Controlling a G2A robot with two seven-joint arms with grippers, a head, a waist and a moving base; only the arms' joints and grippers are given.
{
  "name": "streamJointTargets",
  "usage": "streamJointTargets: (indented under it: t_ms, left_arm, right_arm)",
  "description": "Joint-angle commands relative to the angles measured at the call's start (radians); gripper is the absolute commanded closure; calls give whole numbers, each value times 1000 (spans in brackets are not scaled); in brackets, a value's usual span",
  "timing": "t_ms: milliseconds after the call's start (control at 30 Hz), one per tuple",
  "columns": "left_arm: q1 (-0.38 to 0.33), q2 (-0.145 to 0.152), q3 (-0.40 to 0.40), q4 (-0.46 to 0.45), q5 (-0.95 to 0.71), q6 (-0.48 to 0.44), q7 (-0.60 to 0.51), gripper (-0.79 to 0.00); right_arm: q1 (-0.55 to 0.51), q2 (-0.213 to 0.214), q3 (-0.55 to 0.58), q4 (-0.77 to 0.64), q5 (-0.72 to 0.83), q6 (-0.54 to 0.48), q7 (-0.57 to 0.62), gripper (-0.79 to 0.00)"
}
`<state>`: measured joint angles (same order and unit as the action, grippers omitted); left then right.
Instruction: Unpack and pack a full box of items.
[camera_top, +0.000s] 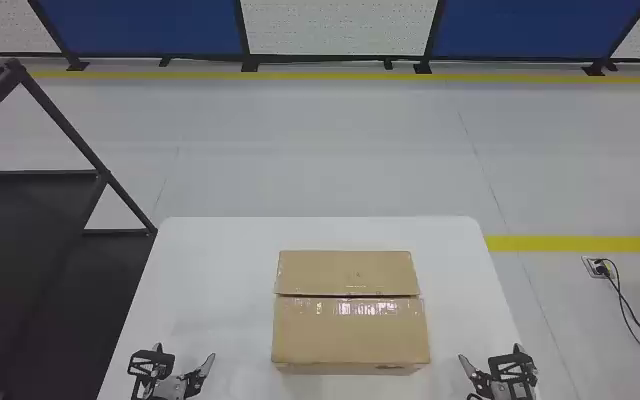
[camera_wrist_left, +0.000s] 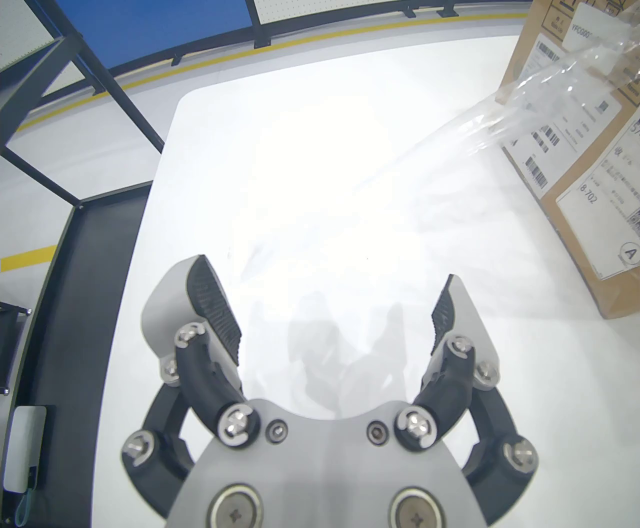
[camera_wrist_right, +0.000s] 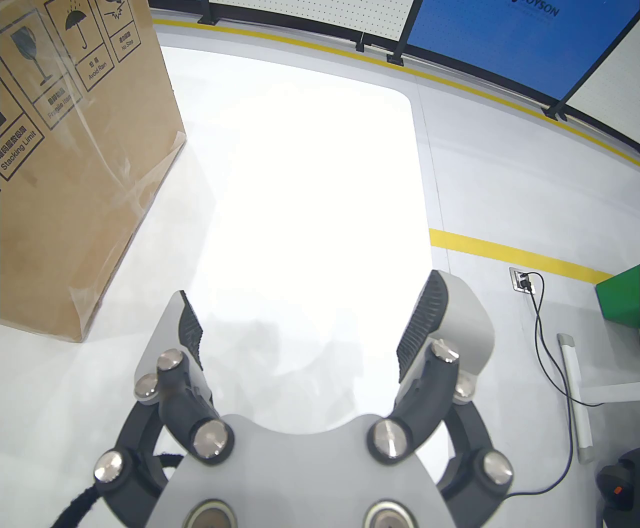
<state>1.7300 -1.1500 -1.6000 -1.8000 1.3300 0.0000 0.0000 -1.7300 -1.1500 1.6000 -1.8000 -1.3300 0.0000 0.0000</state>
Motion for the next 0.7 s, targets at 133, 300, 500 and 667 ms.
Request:
streamJointTargets:
  t_ms: [133,300,500,667]
  left_arm:
    - [0,0,0,0,0,0,0,-785]
    - [12,0,-6,-8,-13,-46,46,-785]
    - [51,6,-65,-54,18,-94,152,-785]
    - [87,9,-131,-117,-43,-189,248,-785]
  right_arm:
    - [0,0,0,0,0,0,0,-785]
    - [-5,3,4,-9,-36,-61,-82,-785]
    - [-28,12,45,-96,-154,-116,-127,-785]
    - [-51,24,124,-200,-209,-206,-129,-785]
